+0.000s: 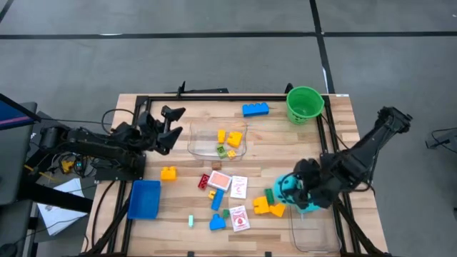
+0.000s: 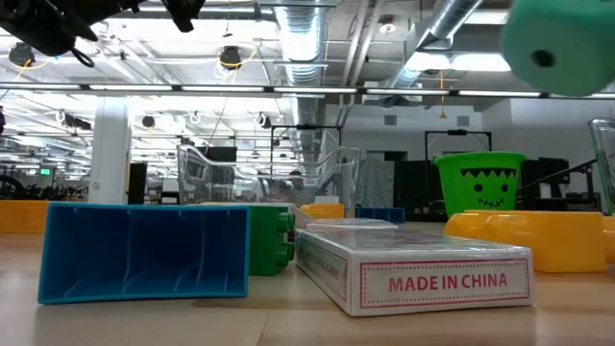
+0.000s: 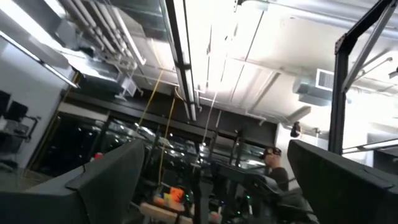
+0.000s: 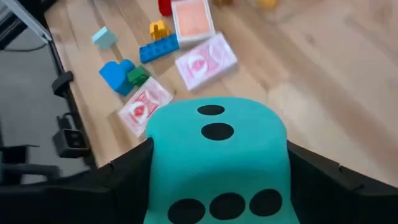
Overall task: Pick & Place Toys
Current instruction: Put the blue die into the bottom transparent bin
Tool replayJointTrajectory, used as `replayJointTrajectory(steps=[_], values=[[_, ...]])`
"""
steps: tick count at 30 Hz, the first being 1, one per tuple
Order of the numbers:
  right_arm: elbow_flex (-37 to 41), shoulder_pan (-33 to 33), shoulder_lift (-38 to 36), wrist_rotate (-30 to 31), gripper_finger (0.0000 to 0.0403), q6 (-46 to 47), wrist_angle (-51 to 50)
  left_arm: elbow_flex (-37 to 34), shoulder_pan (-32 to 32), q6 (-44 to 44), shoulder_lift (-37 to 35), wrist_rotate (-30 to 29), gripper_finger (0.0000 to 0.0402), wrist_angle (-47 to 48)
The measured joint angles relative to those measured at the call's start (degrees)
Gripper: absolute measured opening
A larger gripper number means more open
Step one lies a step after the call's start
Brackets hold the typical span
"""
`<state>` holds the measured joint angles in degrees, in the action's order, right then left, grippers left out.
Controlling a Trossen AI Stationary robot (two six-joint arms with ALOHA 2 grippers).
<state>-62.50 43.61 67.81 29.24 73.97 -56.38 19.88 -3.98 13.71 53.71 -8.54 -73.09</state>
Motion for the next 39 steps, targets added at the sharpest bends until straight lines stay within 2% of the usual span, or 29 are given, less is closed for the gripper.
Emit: replayJointTrajectory(steps=[7,13,18,24,31,39], values=[[0.0,8.5,0.5,-3.1,0.0297,20.7,-5.2,0.3,-0.6,-3.1,0.0,0.0,0.0392,-2.4],[0.0,13.6,3.4,-7.2,0.0299,33.4,-6.5,1.7,-0.6,-5.0,1.0,0.0,0.0392,-2.4],[0.0,16.7,6.6,-11.4,0.0299,41.5,-6.2,4.7,-0.6,-6.5,4.4,0.0,0.0392,-2.5],[0.0,20.6,9.5,-12.8,0.0300,51.2,-4.4,10.1,-0.6,-7.5,11.6,0.0,0.0392,-2.4],[0.0,20.7,13.9,-15.9,0.0300,52.1,-1.2,15.2,-0.6,-7.5,17.9,0.0,0.0392,-2.4],[0.0,20.2,17.3,-19.7,0.0301,52.0,-1.6,16.1,-0.6,-8.1,19.0,0.1,0.0392,-2.4]])
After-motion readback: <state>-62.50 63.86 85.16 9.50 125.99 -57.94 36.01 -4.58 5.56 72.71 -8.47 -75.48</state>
